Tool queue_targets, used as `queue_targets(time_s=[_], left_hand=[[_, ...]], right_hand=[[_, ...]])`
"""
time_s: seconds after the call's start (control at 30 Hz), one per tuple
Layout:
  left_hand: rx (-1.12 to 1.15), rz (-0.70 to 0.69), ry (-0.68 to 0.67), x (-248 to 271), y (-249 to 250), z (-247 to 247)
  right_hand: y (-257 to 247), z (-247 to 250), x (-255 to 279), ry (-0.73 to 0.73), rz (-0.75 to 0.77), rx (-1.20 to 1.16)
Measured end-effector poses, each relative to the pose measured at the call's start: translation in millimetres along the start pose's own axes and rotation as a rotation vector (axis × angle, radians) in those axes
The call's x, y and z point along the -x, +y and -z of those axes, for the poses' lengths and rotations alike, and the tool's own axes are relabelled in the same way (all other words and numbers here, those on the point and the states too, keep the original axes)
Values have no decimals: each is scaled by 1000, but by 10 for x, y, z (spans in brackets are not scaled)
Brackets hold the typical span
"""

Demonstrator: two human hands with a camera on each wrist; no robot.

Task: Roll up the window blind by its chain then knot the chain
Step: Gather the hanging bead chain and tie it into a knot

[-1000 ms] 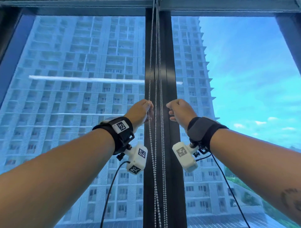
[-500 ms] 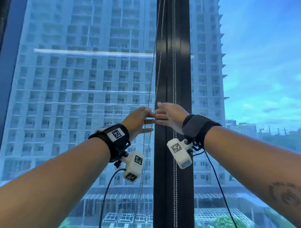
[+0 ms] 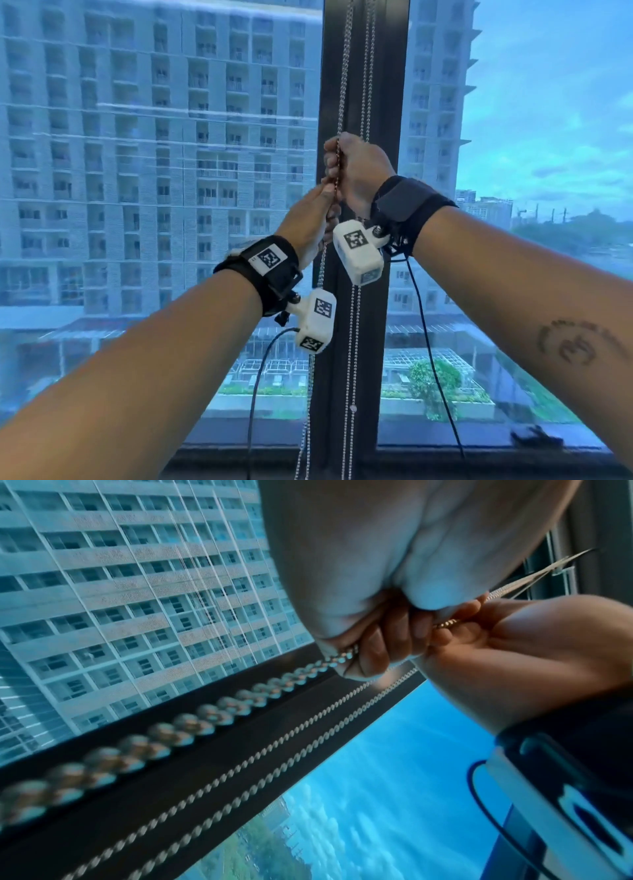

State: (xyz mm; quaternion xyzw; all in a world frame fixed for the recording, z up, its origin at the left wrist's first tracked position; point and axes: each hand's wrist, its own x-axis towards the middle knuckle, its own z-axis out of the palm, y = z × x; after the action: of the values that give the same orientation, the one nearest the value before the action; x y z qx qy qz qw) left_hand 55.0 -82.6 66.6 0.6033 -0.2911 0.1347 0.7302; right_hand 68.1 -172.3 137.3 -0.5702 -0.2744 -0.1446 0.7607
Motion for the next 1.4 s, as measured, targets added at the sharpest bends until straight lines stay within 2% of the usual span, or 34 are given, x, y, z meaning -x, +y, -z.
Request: queue_targets(time_s=[0.17,0.6,0.8,0.9,1.03,1.13,1.3,1.4], left_hand=[[51,-26,-39,182,-212,-59],[35,111,-185,946,-901,-146],[-193,178,-252,1461,-1410,-181],[-284,180,-258,1670,-1499,-149],[-532,200,-262,1917,-1502,-60],[-620,275,-200,2106,-1507,-13],[-797,285,-99,2437,-1469,-84],[-774,314,-105,2661,-1471,-168]], right_hand=[[106,58,300,20,72,92],[723,446,1156,92,12,105],[1223,815,1760,93,-102,172],[1391,918,1999,67,-149,156],[1470,891,2260,28,-226,108],[1546,842,2447,-21,-262,94],[1665,851,2686,-65,-275,144],[1727,876,2858,-52,-278,181]])
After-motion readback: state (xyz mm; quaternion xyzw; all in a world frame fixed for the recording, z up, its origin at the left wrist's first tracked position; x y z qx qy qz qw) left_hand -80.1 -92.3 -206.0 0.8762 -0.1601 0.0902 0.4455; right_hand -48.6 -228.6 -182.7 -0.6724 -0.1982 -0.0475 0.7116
